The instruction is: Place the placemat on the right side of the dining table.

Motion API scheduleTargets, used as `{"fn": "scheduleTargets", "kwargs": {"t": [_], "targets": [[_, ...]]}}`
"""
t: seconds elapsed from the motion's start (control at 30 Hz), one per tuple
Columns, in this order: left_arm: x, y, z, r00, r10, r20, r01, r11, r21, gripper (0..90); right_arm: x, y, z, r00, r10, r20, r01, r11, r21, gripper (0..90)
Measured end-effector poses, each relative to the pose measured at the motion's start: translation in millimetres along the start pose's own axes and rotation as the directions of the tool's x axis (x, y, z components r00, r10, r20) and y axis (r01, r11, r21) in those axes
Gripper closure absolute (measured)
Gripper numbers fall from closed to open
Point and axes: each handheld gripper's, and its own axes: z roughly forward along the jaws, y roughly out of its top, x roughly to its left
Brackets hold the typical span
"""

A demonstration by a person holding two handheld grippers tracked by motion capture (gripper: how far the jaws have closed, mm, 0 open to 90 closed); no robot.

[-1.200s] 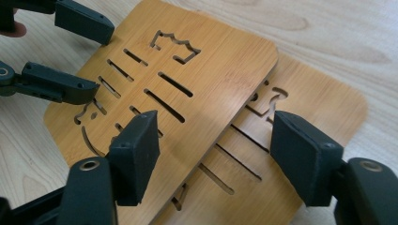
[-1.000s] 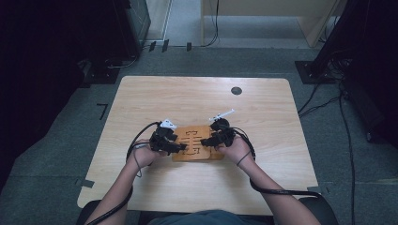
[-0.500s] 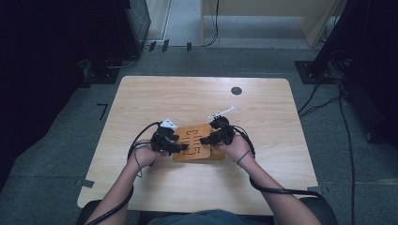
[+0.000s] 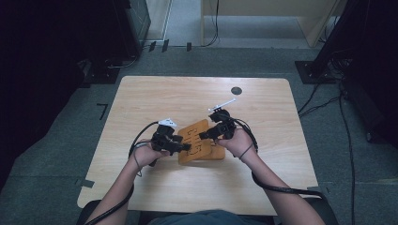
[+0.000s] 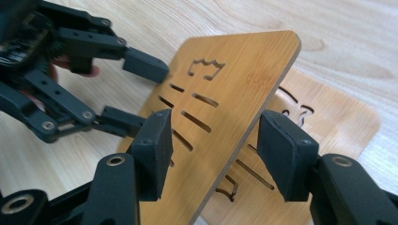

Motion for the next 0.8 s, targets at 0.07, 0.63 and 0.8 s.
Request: {"fn": "scheduleTargets", "kwargs": {"t": [0.07,0.63,0.8], "targets": [[0.0,0.2,0.3,0.9996,-0.005,0.027,0.005,1.0000,-0.001,35.8,4.8,4.4,-3.3,0.9995,-0.026,0.018,0.026,0.999,0.019,46.9],[10.6,-0.6,-8.0,0.9921,-0.049,0.115,0.052,0.9984,-0.022,34.2,48.7,48.0,-19.6,0.9943,-0.074,0.077,0.057,0.976,0.210,58.2],[11.7,-0.9,-8.7,0.9914,-0.048,0.121,0.051,0.9985,-0.022,33.4,51.1,50.9,-12.8,0.9960,-0.043,0.079,0.022,0.968,0.249,60.4]]}}
